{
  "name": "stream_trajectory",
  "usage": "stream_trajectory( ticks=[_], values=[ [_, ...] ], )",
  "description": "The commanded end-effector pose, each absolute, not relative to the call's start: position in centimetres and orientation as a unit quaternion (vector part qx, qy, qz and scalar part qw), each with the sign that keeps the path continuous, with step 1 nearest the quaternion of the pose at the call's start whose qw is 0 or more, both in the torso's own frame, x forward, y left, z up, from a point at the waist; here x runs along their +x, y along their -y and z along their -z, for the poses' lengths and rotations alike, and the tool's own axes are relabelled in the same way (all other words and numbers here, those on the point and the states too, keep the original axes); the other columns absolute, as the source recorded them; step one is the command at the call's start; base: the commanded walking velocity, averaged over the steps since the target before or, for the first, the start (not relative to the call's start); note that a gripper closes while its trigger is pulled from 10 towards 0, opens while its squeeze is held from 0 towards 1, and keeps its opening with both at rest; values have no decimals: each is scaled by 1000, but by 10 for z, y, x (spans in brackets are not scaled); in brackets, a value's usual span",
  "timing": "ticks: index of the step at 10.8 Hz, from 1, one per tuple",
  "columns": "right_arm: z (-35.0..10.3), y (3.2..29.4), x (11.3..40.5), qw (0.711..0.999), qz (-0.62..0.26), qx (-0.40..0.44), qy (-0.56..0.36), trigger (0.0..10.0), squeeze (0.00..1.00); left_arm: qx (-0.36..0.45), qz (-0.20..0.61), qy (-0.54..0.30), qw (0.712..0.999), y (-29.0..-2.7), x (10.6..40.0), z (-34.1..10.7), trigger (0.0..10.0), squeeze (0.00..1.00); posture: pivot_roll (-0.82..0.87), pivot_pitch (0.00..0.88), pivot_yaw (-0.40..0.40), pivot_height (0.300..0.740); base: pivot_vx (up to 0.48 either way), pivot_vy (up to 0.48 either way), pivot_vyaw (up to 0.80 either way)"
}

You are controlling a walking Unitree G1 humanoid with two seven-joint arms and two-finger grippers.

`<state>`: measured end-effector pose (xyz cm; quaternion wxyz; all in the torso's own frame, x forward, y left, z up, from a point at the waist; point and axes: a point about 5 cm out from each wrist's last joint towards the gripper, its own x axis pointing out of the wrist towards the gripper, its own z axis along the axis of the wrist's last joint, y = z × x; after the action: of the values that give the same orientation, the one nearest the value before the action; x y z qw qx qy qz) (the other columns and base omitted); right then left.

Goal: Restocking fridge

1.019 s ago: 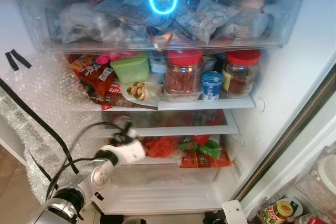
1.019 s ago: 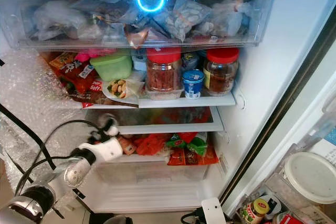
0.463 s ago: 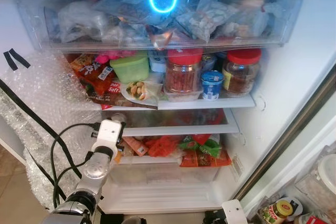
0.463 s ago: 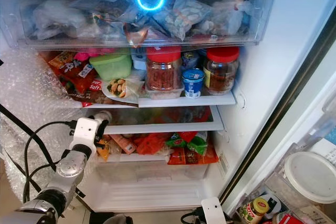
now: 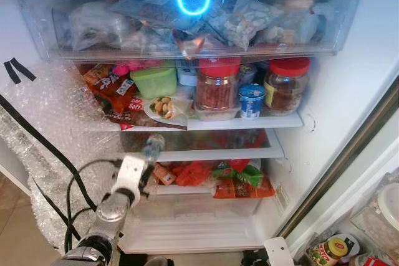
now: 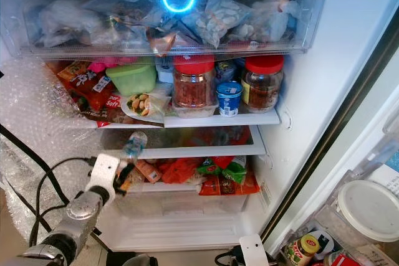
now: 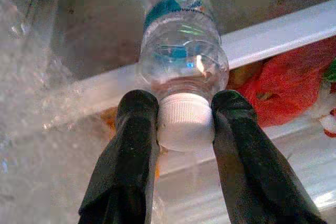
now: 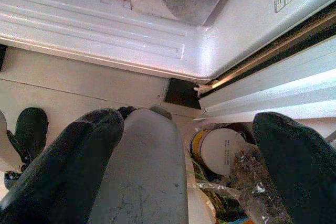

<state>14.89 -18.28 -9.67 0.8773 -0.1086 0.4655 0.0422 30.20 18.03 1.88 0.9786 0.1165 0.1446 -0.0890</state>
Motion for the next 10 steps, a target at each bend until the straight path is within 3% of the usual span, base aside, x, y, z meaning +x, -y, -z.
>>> stream_trajectory(
  ticks=[1, 4, 9, 10],
  values=[
    [106, 185, 124, 854, -39, -108, -507, 10000, 0, 110, 81, -180, 974, -182, 295, -8, 10000, 0, -21, 0, 14, 655, 0, 0, 0],
    [106, 185, 125, 855, -38, -111, -505, 10000, 0, 71, 23, -115, 991, -188, 321, -39, 10000, 0, -20, 0, 13, 655, 0, 0, 0],
    [105, 184, 130, 855, -43, -117, -504, 10000, 0, 31, -6, -147, 989, -182, 341, -53, 10000, 0, -23, 0, 12, 655, 0, 0, 0],
    [104, 184, 130, 855, -42, -115, -503, 10000, 0, 32, -13, -153, 988, -181, 343, -54, 10000, 1000, -24, 0, 14, 655, 0, 0, 0]
  ],
)
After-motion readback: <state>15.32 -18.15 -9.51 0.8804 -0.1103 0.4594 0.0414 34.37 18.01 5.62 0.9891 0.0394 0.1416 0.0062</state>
